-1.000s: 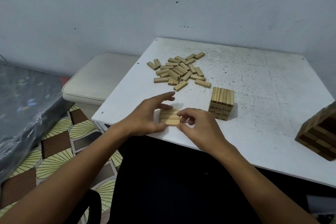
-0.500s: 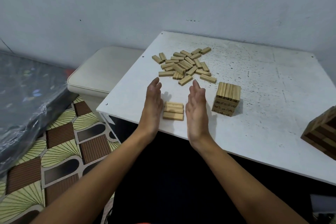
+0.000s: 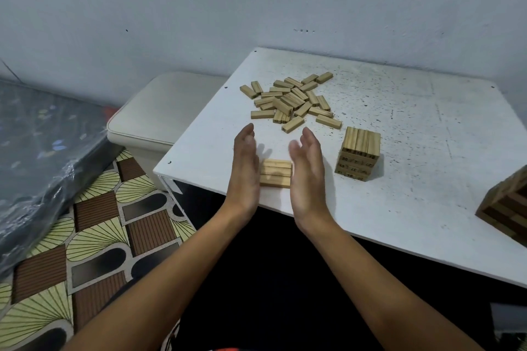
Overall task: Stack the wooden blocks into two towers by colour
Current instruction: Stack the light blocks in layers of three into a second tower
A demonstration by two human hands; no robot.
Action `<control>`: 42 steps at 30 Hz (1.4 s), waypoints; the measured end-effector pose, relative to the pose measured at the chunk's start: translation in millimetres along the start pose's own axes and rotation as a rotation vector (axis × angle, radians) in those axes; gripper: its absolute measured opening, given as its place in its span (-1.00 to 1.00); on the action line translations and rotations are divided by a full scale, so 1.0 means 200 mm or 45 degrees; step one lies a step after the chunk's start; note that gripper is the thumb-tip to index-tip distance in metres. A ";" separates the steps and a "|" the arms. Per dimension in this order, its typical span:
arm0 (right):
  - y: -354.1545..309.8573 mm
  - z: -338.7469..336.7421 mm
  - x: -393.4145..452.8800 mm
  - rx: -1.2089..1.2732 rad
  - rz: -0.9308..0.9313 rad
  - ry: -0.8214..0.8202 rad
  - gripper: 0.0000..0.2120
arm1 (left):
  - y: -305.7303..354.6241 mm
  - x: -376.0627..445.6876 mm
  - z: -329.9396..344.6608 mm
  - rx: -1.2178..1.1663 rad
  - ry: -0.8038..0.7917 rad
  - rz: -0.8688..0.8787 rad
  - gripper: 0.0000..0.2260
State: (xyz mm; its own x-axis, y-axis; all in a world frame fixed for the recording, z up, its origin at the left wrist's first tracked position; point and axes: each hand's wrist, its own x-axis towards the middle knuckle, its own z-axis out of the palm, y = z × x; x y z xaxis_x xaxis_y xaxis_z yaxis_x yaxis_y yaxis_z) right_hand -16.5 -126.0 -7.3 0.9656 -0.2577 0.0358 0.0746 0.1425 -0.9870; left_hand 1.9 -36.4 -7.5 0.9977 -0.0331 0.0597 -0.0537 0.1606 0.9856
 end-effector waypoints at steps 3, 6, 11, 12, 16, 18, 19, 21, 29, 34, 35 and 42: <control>0.00 -0.08 0.02 -0.350 -0.145 -0.057 -0.50 | 0.02 0.03 -0.09 0.463 -0.084 0.188 -0.61; -0.03 -0.17 0.06 -0.768 -0.154 -0.245 -0.41 | 0.05 0.09 -0.20 0.885 -0.383 0.219 -0.52; -0.07 -0.25 0.10 -1.044 -0.061 -0.493 -0.15 | 0.08 0.16 -0.29 1.141 -0.698 0.157 -0.31; -0.07 -0.26 0.10 -1.060 -0.042 -0.516 -0.11 | 0.08 0.17 -0.29 1.144 -0.705 0.166 -0.29; -0.07 -0.26 0.11 -1.118 -0.040 -0.570 -0.03 | 0.07 0.19 -0.30 1.149 -0.690 0.180 -0.22; -0.07 -0.26 0.11 -1.136 -0.051 -0.571 -0.03 | 0.07 0.20 -0.31 1.151 -0.686 0.199 -0.20; -0.06 -0.26 0.11 -1.139 -0.056 -0.564 -0.03 | 0.06 0.20 -0.31 1.154 -0.685 0.213 -0.19; -0.06 -0.26 0.12 -1.142 -0.069 -0.547 -0.03 | 0.05 0.21 -0.31 1.153 -0.685 0.238 -0.20; -0.06 -0.28 0.10 -1.224 -0.203 -0.542 -0.10 | 0.02 0.21 -0.33 1.065 -0.628 0.315 -0.36; -0.07 -0.27 0.05 -1.263 -0.425 -0.493 -0.16 | 0.07 0.18 -0.31 0.958 -0.618 0.414 -0.39; -0.08 -0.28 0.04 -1.237 -0.461 -0.472 -0.18 | 0.09 0.17 -0.31 0.934 -0.617 0.451 -0.39; -0.26 -0.38 0.04 -1.183 -0.726 -0.257 -0.29 | 0.25 0.23 -0.15 0.820 -0.633 0.700 -0.44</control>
State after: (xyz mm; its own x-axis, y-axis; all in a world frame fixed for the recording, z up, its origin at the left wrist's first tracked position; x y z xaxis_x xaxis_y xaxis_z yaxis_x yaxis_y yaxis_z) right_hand -31.5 -207.6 33.4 0.8785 0.1150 0.4636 0.3864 -0.7419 -0.5480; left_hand 46.0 -1.2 39.5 0.7034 -0.5499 0.4503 -0.6652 -0.2863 0.6896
